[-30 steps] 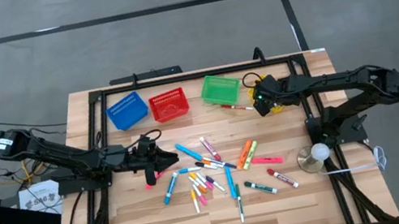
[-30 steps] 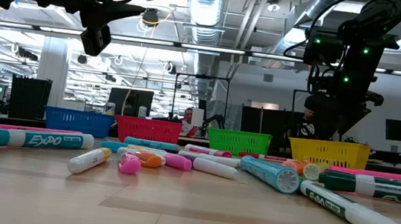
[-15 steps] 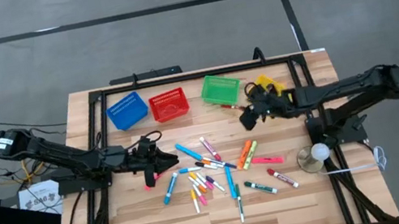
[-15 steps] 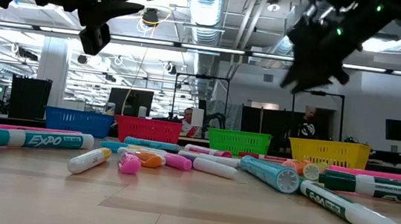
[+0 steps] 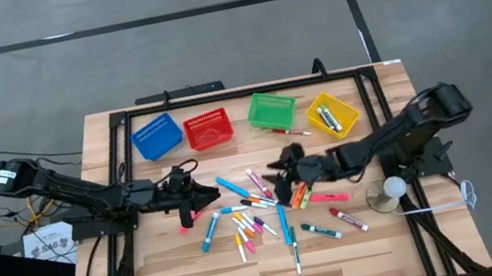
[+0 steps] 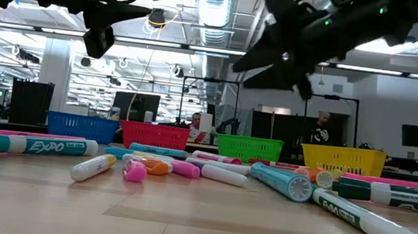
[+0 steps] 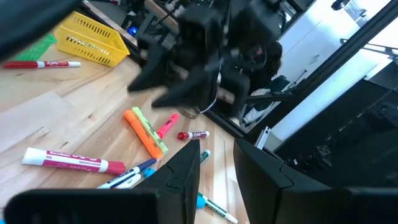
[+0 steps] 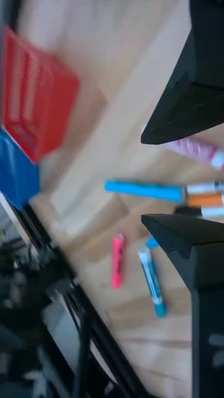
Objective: Pick & Place Markers
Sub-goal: Put the large pink marker pen into the yellow bin
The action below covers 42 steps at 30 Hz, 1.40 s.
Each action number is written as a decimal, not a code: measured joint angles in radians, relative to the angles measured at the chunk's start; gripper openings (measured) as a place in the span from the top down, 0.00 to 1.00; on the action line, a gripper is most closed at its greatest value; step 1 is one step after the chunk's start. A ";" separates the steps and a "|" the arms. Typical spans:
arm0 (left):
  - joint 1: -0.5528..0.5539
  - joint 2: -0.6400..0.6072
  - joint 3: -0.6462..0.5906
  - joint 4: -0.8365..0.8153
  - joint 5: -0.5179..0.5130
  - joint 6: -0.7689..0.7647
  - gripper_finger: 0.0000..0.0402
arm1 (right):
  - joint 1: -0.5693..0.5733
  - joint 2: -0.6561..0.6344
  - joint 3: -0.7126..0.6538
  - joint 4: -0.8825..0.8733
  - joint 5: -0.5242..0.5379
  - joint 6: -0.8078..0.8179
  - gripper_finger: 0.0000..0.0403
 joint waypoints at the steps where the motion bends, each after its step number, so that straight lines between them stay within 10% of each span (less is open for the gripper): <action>1: 0.000 0.000 0.000 0.000 0.000 0.000 0.76 | 0.002 0.031 0.000 0.032 -0.009 0.000 0.55; 14: 0.000 0.000 0.000 0.005 0.005 -0.010 0.76 | -0.009 0.316 0.160 0.019 -0.094 -0.055 0.54; 42: -0.026 0.001 -0.001 0.000 0.016 -0.031 0.76 | -0.075 0.359 0.309 -0.327 -0.007 -0.106 0.44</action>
